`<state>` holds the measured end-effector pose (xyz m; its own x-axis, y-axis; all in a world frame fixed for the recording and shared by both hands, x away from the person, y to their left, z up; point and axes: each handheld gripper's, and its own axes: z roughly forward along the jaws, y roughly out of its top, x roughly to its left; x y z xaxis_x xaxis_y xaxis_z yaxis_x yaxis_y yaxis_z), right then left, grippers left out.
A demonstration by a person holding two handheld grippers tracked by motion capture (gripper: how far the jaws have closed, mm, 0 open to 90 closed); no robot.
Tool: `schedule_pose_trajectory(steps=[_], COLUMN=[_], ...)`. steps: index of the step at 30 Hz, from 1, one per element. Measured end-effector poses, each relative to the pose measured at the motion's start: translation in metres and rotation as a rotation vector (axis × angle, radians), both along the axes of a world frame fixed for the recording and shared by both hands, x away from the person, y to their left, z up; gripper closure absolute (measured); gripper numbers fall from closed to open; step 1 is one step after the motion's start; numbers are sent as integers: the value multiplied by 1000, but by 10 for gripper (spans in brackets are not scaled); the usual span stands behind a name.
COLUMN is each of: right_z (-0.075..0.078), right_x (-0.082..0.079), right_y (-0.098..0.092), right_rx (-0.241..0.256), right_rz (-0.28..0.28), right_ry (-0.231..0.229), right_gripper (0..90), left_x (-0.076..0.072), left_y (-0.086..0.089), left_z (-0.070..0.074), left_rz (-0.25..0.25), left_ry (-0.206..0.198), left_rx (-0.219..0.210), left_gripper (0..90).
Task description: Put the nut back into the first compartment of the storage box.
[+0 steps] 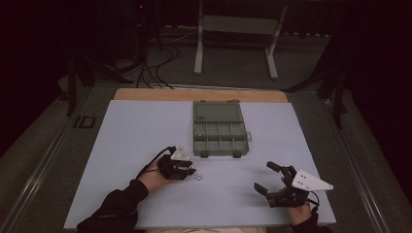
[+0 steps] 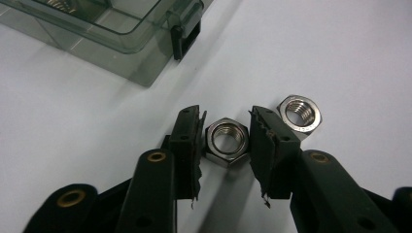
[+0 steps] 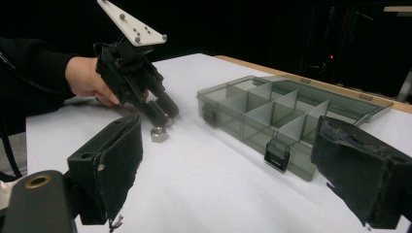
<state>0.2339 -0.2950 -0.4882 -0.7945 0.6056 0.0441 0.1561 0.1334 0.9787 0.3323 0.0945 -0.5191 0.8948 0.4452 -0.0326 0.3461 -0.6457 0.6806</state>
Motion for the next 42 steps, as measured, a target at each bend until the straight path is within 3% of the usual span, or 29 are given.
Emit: schedule_pose_trajectory(steps=[6, 14, 20, 28, 42], right_z=[0, 0, 0, 0, 0], right_x=[0, 0, 0, 0, 0], right_y=[0, 0, 0, -1, -1], right_rx=[-2, -1, 0, 0, 2], right_rz=[0, -2, -2, -5, -6], right_ry=[0, 0, 1, -3, -3], right_gripper=[115, 116, 115, 115, 115], left_x=[0, 0, -1, 7, 36], left_y=[-1, -1, -1, -3, -6], left_z=[2, 5, 21, 53, 85], left_rz=[-3, -5, -15, -2, 38], left_ry=[-1, 2, -22, -80, -119], left_rx=[18, 13, -7, -37, -83], left_gripper=[706, 708, 708, 708, 708])
